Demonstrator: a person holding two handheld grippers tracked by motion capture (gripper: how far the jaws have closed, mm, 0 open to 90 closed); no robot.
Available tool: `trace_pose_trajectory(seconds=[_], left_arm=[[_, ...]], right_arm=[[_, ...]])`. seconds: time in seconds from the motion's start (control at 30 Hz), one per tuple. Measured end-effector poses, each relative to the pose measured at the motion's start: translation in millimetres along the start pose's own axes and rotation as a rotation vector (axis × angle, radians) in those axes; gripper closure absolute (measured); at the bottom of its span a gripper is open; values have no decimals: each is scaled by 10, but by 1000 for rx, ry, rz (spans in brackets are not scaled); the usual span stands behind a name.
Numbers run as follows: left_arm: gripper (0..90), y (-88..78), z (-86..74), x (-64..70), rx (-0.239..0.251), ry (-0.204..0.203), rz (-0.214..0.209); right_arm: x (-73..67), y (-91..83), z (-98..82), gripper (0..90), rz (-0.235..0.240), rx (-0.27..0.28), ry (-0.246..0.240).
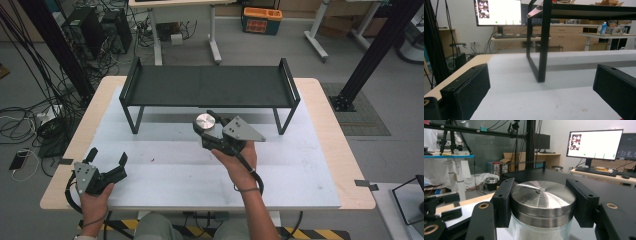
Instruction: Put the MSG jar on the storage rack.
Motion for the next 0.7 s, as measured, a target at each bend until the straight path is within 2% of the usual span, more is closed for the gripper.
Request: trace_pose_trajectory(seconds=[0.17,0.53,0.7], left_arm=[[13,-1,1,-2,-2,1,-1],[13,-1,1,-3,-2,1,-2],[13,0,-2,-2,3,-1,-4]], right_arm=[[118,-18,223,423,6,6,12],[275,87,632,423,8,23,-7],[347,163,782,423,-17,26,-13]])
Point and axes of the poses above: each handheld gripper's, and its own axes: y roughly forward along the jaws, z roughly out of its top, x roughly to its right, the point moved 9 cm from there along y, roughly forward along the jaws, and after that the axes turned 9 degrees about -x, right-handed, at the moved point
